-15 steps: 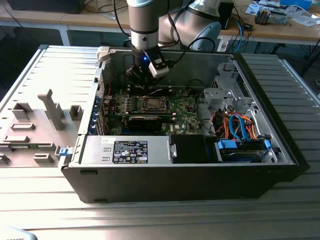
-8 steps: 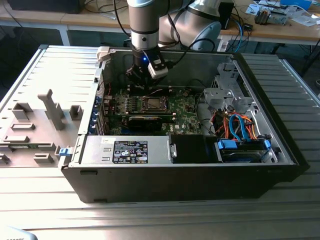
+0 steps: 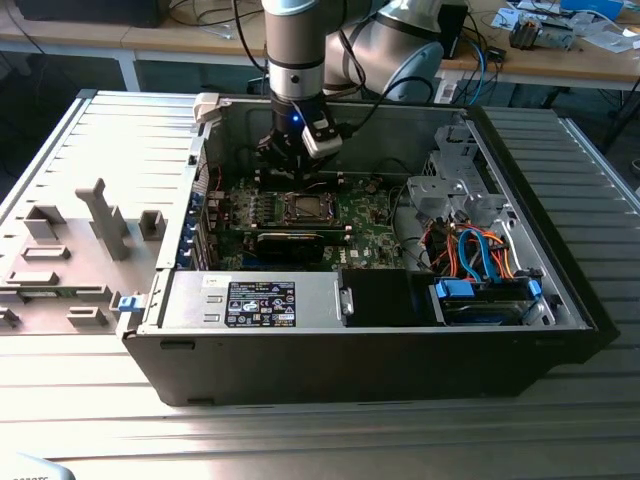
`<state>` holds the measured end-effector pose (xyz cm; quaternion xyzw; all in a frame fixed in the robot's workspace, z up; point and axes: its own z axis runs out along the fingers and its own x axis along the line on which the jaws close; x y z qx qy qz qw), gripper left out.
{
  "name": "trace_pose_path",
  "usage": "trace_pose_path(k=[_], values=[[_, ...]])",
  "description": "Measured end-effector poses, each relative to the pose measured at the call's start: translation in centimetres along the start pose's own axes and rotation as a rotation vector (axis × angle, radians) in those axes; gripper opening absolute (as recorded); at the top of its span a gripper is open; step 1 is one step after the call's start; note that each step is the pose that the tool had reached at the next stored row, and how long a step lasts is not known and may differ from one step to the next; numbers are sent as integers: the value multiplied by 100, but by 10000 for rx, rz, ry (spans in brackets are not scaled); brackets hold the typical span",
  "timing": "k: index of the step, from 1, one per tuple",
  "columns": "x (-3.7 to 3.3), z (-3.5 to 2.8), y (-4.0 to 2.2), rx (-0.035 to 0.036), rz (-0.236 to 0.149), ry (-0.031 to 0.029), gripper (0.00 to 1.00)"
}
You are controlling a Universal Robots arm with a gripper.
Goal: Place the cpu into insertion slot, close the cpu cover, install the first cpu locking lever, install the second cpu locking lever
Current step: 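Install the first cpu locking lever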
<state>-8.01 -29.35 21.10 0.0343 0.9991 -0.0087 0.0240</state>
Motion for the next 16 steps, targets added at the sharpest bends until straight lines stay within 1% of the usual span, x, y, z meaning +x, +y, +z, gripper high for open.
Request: trace_pose_path(k=[5,8,11,16], values=[[-2,25,2,-27,-39,4,11],[-13,43,3,-27,-68,11,11],[-50,60,6,-28,-82,22,11],[-103,71,10,-28,-85,32,11]])
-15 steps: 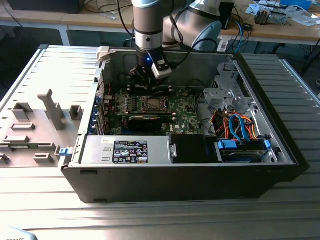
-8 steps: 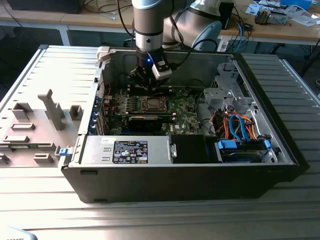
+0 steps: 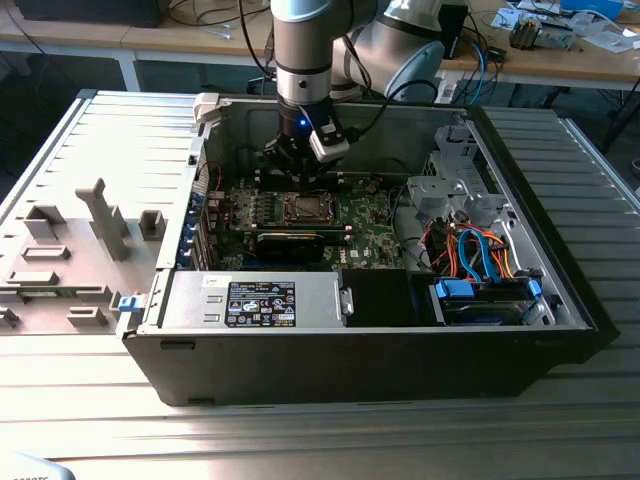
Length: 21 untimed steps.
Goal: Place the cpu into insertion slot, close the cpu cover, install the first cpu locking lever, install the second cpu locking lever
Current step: 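Install the first cpu locking lever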
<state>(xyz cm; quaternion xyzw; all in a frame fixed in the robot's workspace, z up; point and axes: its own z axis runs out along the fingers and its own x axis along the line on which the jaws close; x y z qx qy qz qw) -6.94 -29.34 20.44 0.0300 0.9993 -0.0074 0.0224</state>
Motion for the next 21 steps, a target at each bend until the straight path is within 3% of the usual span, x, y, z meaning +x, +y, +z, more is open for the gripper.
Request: trace_pose_path(k=[10,17,21], values=[[-138,19,5,-3,-3,26,11],[-237,38,11,-141,-21,76,11],[-237,41,12,-339,-29,86,11]])
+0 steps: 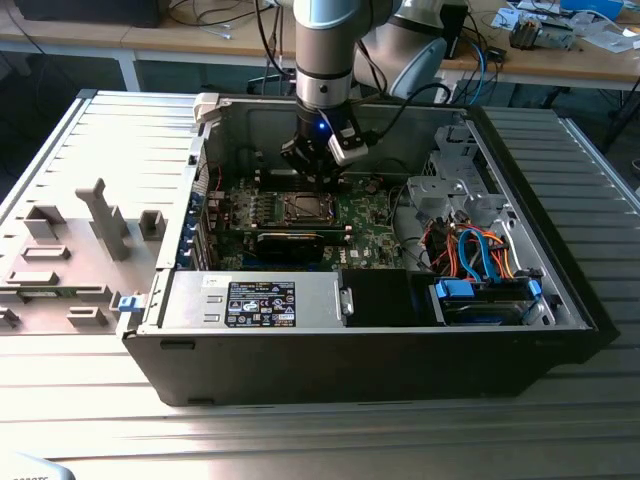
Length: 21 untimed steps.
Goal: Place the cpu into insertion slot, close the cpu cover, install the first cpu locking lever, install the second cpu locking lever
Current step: 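Install the first cpu locking lever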
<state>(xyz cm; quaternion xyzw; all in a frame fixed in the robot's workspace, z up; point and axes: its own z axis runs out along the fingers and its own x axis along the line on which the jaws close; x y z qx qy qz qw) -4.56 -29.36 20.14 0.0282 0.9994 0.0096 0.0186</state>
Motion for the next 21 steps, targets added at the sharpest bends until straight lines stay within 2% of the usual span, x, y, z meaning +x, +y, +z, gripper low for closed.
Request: trace_pose_path(k=[1,3,4,5,7,8,11,16,17,19,21], values=[[-1,-7,1,-10,-1,-6,11],[-3,-82,2,-2,-2,-7,11],[-6,-151,3,19,-4,-7,11],[-7,-183,3,38,-3,-8,11],[-7,-187,-15,55,-3,-10,11],[-9,-188,-37,63,-4,-10,11],[-15,-190,-149,127,-6,-13,11],[-26,-194,-333,177,-8,-16,11],[-28,-194,-376,207,-10,-18,11],[-32,-196,-428,259,-13,-21,11],[-33,-207,-443,296,-14,-22,11]])
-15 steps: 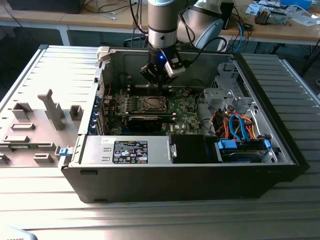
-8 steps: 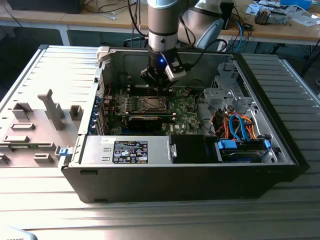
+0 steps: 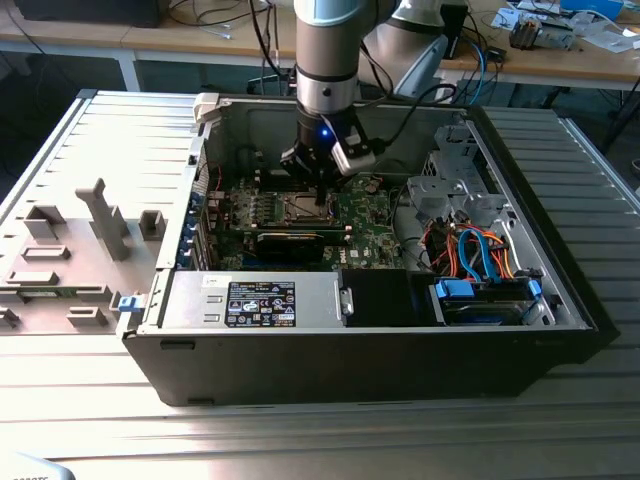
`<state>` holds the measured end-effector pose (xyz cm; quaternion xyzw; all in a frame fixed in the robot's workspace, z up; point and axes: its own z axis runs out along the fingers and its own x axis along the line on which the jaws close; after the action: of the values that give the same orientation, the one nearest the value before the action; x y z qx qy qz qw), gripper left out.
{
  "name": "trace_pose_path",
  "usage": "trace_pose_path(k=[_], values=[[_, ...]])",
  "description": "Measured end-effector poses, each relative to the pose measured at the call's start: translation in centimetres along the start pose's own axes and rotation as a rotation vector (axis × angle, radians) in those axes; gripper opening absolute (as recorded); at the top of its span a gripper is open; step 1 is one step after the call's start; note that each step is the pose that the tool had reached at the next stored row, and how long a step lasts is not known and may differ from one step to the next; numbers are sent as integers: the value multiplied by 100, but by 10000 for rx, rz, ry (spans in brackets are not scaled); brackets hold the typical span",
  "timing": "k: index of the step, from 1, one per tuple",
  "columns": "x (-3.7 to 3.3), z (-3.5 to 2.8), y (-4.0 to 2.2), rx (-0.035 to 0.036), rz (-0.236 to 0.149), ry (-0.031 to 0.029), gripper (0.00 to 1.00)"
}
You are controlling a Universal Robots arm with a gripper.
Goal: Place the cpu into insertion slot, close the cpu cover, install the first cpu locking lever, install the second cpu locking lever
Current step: 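Install the first cpu locking lever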
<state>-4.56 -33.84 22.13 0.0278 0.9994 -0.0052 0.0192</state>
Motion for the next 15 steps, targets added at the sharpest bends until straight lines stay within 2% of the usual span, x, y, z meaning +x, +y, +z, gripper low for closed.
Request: trace_pose_path(k=[3,7,9,15], values=[[-4,-96,-9,66,-2,-5,11],[-13,-307,-11,173,-7,-10,11],[-14,-339,-12,180,-8,-11,11],[-14,-343,-11,180,-7,-11,11]])
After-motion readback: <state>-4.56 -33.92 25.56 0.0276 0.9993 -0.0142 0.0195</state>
